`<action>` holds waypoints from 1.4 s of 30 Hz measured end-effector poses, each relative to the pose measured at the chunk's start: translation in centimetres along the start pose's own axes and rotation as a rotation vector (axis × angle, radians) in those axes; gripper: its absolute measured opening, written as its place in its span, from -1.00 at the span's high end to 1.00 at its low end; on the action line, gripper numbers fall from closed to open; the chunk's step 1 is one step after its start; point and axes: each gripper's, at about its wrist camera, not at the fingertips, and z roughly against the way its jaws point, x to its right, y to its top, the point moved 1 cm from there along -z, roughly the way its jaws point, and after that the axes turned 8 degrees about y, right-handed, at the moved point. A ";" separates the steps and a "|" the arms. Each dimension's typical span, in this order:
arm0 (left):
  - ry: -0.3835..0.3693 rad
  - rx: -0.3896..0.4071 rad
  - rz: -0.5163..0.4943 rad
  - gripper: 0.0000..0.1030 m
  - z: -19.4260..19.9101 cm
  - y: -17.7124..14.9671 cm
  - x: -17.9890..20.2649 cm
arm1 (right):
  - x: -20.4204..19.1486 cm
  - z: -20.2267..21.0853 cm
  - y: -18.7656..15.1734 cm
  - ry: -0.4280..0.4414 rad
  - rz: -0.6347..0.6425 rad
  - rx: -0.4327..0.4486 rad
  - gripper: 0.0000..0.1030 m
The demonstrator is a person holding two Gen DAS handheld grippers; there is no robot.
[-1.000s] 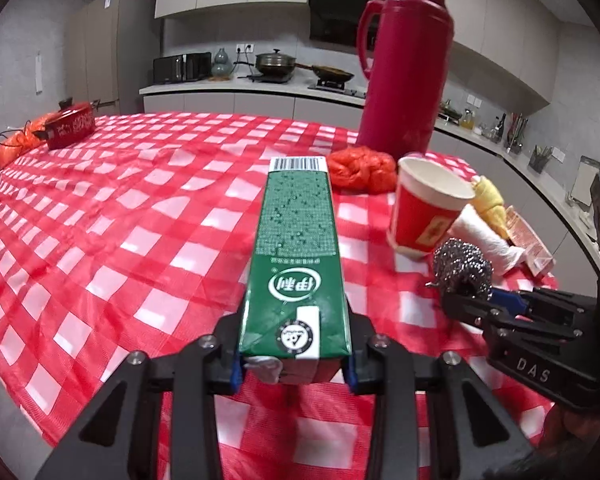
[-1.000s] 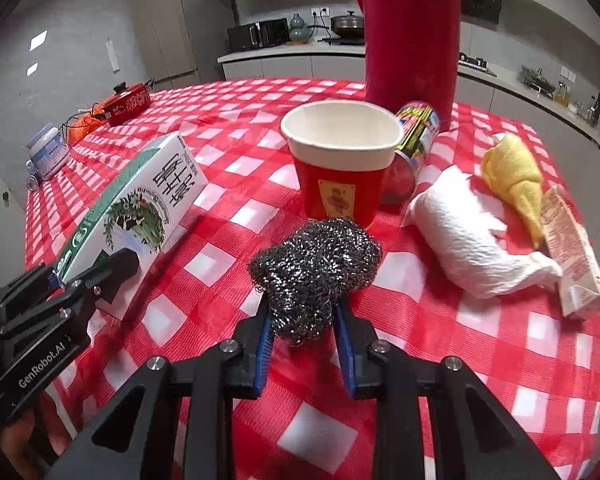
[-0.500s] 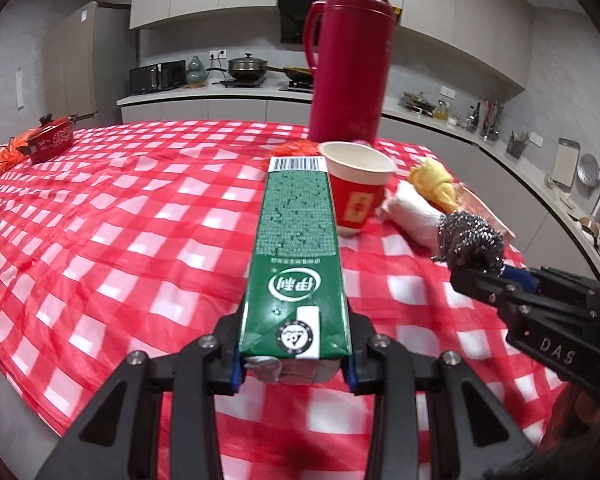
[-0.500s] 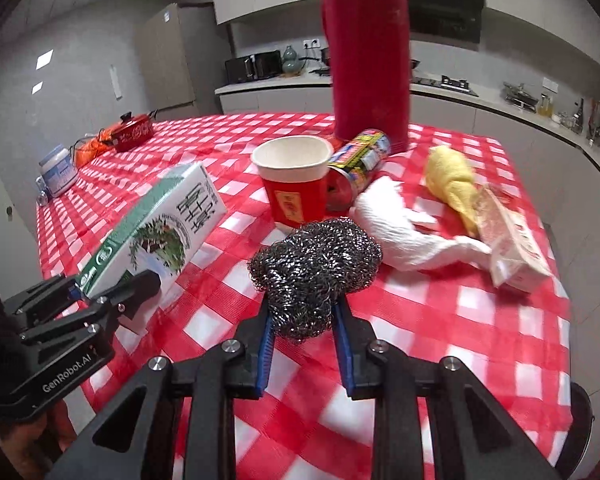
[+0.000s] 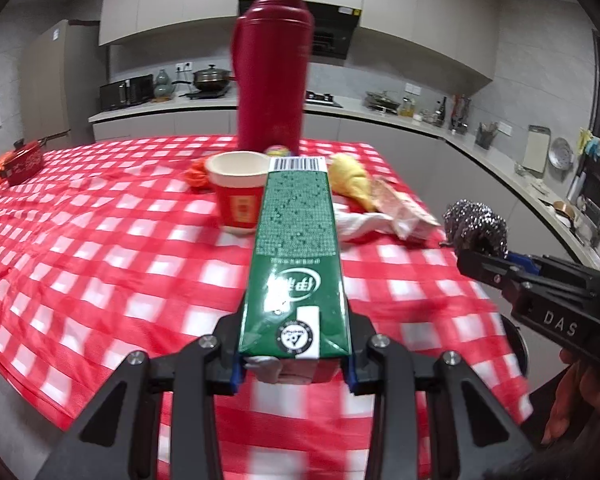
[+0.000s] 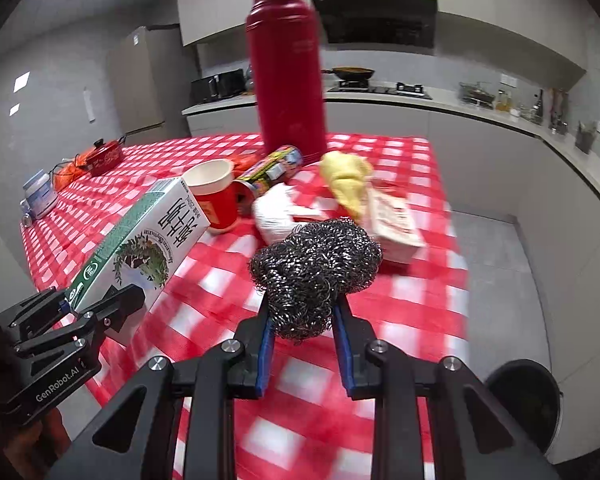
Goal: Collect trash
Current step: 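Carry carton and steel wool over the black bin and open both tools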
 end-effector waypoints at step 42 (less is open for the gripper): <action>-0.216 -0.121 -0.208 0.27 -1.4 -7.2 31.8 | 29.4 14.3 -14.5 -0.199 -0.177 -0.088 0.44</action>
